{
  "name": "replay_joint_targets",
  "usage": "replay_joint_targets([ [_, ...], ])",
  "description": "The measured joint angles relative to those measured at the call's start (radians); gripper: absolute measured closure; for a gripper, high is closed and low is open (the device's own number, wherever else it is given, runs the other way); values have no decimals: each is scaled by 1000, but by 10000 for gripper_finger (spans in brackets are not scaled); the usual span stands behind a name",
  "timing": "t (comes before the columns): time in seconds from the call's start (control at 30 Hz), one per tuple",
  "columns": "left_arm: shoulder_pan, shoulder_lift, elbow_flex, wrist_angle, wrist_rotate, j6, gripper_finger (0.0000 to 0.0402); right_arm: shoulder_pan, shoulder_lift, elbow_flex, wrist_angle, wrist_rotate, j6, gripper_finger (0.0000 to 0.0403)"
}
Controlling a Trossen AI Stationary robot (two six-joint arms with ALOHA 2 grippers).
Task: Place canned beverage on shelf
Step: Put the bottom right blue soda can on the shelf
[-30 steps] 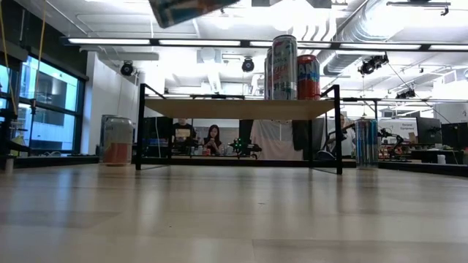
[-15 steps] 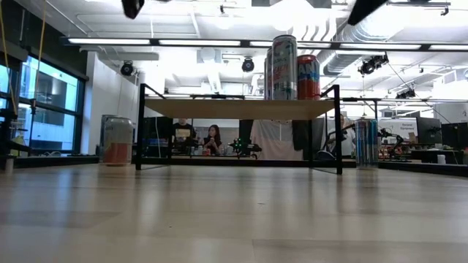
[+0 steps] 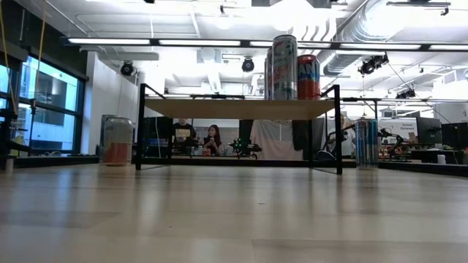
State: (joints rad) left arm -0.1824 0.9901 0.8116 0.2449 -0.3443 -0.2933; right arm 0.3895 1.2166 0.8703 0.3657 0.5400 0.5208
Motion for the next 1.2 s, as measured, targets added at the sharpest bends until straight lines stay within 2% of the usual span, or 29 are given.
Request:
replay_joint_targets([
  [0.2,1,9,0,6,-70,26,274,-48,1,5,-4,-2,10,75],
  [0.37,-1,9,0,3,-77,50,274,-47,1,6,-39,-65,64,75],
  [0.57,-2,9,0,1,-79,69,274,-48,2,6,-42,-65,161,75],
  [0.97,-1,13,0,-22,-76,96,274,-47,2,7,-42,-65,216,75],
  [1.2,82,139,1,20,-108,131,274,-47,2,7,-42,-64,241,75],
])
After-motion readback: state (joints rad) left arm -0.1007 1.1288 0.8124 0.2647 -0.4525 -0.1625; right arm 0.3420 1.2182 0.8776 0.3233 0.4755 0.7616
